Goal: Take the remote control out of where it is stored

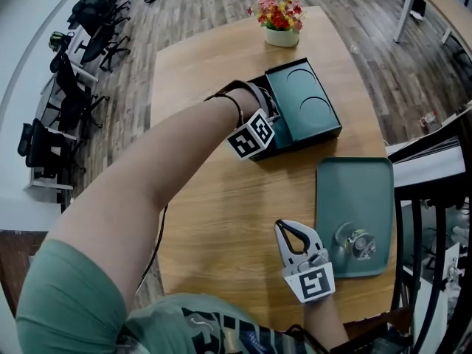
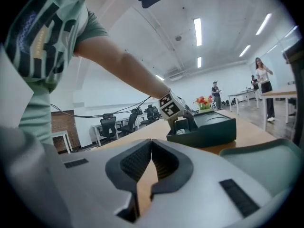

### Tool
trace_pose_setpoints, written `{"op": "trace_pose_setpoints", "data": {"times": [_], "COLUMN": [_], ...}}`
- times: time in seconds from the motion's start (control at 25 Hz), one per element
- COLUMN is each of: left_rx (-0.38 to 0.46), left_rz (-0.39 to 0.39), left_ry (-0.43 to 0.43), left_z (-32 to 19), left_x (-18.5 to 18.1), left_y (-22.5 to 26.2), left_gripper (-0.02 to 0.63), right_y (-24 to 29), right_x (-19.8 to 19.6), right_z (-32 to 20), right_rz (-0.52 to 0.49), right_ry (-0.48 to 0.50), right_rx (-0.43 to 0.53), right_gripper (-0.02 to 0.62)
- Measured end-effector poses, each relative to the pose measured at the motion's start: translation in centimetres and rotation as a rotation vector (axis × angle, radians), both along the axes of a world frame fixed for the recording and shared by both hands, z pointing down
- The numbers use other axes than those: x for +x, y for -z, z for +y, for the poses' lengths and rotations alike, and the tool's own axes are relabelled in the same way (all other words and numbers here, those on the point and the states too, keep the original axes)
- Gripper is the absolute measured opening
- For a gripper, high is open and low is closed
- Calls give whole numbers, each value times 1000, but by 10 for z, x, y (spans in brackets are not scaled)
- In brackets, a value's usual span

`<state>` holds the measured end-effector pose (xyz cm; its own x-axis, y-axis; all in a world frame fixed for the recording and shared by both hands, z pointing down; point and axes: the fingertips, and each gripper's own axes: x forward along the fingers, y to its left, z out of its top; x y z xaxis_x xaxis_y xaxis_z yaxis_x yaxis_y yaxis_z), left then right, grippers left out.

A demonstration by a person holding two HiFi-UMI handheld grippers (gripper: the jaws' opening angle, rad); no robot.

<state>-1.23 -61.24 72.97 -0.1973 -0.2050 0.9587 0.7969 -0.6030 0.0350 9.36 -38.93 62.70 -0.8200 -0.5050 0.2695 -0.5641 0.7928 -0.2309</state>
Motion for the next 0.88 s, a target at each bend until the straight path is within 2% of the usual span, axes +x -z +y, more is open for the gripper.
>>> {"op": "trace_pose_setpoints", "data": {"times": [0.2, 0.36, 0.44, 0.56, 0.72, 0.8, 0.88], "left_rx": [5, 31, 42, 48, 96, 115, 140], "left_rz": [-41, -103, -140, -221, -354, -386, -378], "left_ry": [-36, -66, -46, -27, -58, -80, -58], "left_z": [5, 8, 4, 5, 8, 9, 5], "left_x": [-3, -8, -9, -13, -17, -18, -18], "left_y": [-1, -5, -4, -5, -13, -13, -10], "left_gripper": [279, 279, 273, 224, 206, 201, 181], "right_y": [17, 19, 22, 21, 10, 8, 6], "right_x": [-35, -47, -46, -43, -34, -29, -25], "right_z": [-80, -112, -121, -122, -115, -114, -113], "right_rz": [-53, -60, -63, -61, -47, -43, -40], "right_ry": [-69, -77, -70, -68, -77, -85, -90], "right_rx": [68, 113, 129, 140, 114, 106, 102], "right_gripper": [7, 6, 6, 6, 7, 6, 6]}}
